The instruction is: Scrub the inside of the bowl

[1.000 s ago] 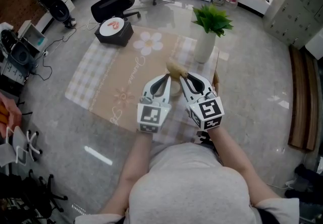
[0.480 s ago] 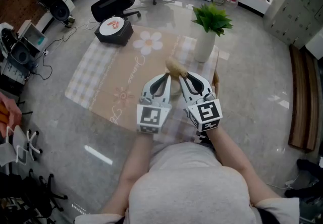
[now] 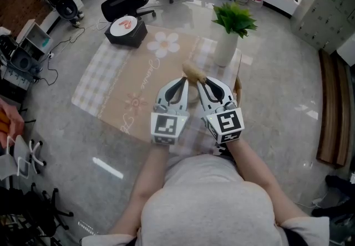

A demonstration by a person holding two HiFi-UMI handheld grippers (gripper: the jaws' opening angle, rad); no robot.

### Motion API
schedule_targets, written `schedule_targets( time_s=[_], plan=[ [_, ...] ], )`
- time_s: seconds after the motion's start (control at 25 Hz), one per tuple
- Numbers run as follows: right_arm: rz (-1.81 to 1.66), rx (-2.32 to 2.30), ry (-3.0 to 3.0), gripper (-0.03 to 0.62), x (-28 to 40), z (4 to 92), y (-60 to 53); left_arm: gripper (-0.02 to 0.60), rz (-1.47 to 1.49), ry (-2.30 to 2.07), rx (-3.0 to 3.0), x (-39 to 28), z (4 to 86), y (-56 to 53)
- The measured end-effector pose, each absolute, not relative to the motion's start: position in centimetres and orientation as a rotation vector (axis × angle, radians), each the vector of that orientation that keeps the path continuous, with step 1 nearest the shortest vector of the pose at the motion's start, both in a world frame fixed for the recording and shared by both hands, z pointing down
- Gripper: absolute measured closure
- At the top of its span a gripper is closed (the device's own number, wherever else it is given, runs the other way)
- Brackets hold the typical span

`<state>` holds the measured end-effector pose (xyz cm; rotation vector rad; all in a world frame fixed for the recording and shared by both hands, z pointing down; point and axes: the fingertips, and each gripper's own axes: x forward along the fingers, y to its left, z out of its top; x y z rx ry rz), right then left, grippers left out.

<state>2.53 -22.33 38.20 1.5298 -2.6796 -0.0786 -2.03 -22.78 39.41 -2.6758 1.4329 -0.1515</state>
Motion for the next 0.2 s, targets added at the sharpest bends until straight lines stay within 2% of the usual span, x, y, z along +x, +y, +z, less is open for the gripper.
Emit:
schedule_targets(
  time_s=[0.2],
  plan=[
    [-0.079, 1.541, -2.682, 0.539, 2.56, 38.03, -22.29, 0.571, -0.125, 1.482, -2.701, -2.20, 39.05, -23.04]
  ],
)
